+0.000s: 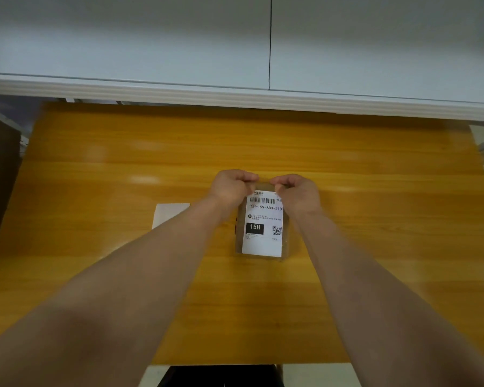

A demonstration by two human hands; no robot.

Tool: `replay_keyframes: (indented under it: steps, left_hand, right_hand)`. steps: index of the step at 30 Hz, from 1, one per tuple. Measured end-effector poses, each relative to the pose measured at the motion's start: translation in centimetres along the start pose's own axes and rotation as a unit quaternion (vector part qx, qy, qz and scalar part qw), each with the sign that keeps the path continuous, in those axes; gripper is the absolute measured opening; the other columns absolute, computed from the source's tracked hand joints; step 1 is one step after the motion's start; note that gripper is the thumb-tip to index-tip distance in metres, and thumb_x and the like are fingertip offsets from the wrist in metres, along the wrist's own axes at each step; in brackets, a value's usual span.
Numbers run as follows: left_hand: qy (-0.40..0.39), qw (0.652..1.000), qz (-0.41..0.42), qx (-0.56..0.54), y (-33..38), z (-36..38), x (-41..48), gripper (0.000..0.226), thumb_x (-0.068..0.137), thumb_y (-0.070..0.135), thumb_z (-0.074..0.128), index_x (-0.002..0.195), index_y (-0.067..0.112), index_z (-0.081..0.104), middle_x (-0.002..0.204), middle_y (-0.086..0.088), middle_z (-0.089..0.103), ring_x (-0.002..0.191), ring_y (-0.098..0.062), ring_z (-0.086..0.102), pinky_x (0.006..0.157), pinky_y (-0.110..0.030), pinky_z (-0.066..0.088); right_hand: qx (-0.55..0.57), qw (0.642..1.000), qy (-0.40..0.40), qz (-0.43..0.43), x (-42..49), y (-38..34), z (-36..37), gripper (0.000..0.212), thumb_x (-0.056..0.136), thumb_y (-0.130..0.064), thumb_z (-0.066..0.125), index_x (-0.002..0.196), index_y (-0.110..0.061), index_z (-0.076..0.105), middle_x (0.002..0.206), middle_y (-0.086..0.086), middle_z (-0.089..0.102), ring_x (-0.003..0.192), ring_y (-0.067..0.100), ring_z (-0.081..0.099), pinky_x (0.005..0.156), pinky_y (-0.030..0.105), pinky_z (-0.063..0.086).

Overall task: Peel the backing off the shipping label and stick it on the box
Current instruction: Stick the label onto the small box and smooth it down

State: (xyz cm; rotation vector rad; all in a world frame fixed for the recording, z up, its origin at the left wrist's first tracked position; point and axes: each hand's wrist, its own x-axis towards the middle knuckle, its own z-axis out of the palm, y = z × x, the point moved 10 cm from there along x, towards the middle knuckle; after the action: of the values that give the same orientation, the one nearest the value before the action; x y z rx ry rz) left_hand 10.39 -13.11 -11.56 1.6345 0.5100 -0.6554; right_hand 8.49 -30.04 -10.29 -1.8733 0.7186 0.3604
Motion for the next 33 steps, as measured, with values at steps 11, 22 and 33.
replay_keyframes:
  steps: [11,22,33]
  left_hand:
    - [-0.147,0.986,0.032,0.068,-1.3,1.4,-1.8,0.093,0.070,-0.019,0.075,0.145,0.025,0.042,0.140,-0.002,0.050,0.099,-0.013,0.060,0.066,-0.025,0.058]
    - [-0.022,0.999,0.039,0.024,-0.9,1.1,-0.9,0.032,0.079,-0.002,0.067,0.105,0.015,0.058,0.107,-0.009,0.065,0.091,-0.026,0.064,0.075,-0.038,0.054]
    - [0.031,0.999,0.025,-0.022,-1.2,0.9,-0.6,0.011,0.090,0.006,0.063,0.088,0.017,0.059,0.085,-0.005,0.064,0.084,-0.026,0.063,0.074,-0.037,0.052]
  right_hand:
    - [-0.328,0.919,-0.180,-0.124,-2.7,-1.6,2.6,0.101,0.067,-0.016,0.088,0.150,-0.027,0.033,0.140,0.006,0.036,0.117,0.024,0.051,0.083,0.032,0.051]
    - [-0.197,0.974,-0.079,-0.083,-1.2,-1.2,1.4,0.046,0.082,-0.011,0.074,0.122,-0.032,0.066,0.109,-0.006,0.064,0.093,0.023,0.067,0.074,0.036,0.058]
    - [-0.108,0.994,0.010,-0.013,-1.0,-0.2,1.0,0.026,0.082,-0.015,0.066,0.079,-0.041,0.068,0.082,-0.010,0.073,0.071,0.019,0.068,0.069,0.042,0.061]
